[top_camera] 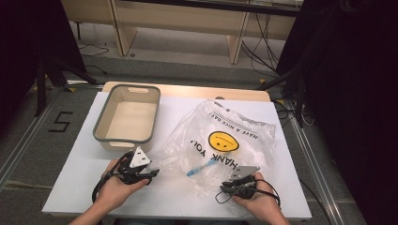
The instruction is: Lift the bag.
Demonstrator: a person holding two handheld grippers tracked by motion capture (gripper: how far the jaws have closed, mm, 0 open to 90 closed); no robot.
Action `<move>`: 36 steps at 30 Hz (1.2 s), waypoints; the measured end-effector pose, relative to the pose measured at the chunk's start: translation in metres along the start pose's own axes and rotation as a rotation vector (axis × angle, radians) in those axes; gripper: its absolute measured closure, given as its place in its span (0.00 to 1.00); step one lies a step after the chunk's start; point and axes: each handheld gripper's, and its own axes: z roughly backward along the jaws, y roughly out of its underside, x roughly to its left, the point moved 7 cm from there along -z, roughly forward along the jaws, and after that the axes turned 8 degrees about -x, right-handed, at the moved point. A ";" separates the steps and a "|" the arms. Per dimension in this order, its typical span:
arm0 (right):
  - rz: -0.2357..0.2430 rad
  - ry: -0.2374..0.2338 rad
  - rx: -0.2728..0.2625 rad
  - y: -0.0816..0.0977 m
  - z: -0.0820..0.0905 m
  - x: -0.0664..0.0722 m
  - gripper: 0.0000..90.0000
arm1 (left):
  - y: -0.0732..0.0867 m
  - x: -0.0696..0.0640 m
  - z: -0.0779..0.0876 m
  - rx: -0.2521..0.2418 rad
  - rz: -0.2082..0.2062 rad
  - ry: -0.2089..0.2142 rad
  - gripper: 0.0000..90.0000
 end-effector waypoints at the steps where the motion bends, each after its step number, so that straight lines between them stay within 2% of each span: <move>1: -0.003 0.003 0.001 0.000 0.000 0.000 0.96 | 0.000 0.000 -0.001 0.001 0.001 0.003 0.64; 2: -0.004 -0.003 0.002 0.000 0.000 0.000 1.00 | 0.000 -0.001 -0.001 0.004 0.000 0.005 0.64; 10: -0.006 -0.004 -0.008 -0.002 0.001 0.001 1.00 | 0.002 -0.001 -0.006 0.026 -0.013 0.017 0.74; 19: -0.032 0.016 -0.100 -0.016 0.015 -0.001 1.00 | 0.000 0.001 -0.002 0.023 0.008 0.018 0.91; 23: -0.036 0.028 -0.146 -0.023 0.024 -0.002 1.00 | -0.006 0.003 0.005 -0.006 0.022 0.010 0.95; 26: -0.027 0.034 -0.179 -0.029 0.031 -0.001 1.00 | -0.014 0.005 0.012 -0.041 0.025 -0.005 0.96; 36: -0.013 0.040 -0.275 -0.052 0.049 -0.004 1.00 | -0.037 0.005 0.032 -0.132 0.029 -0.009 0.95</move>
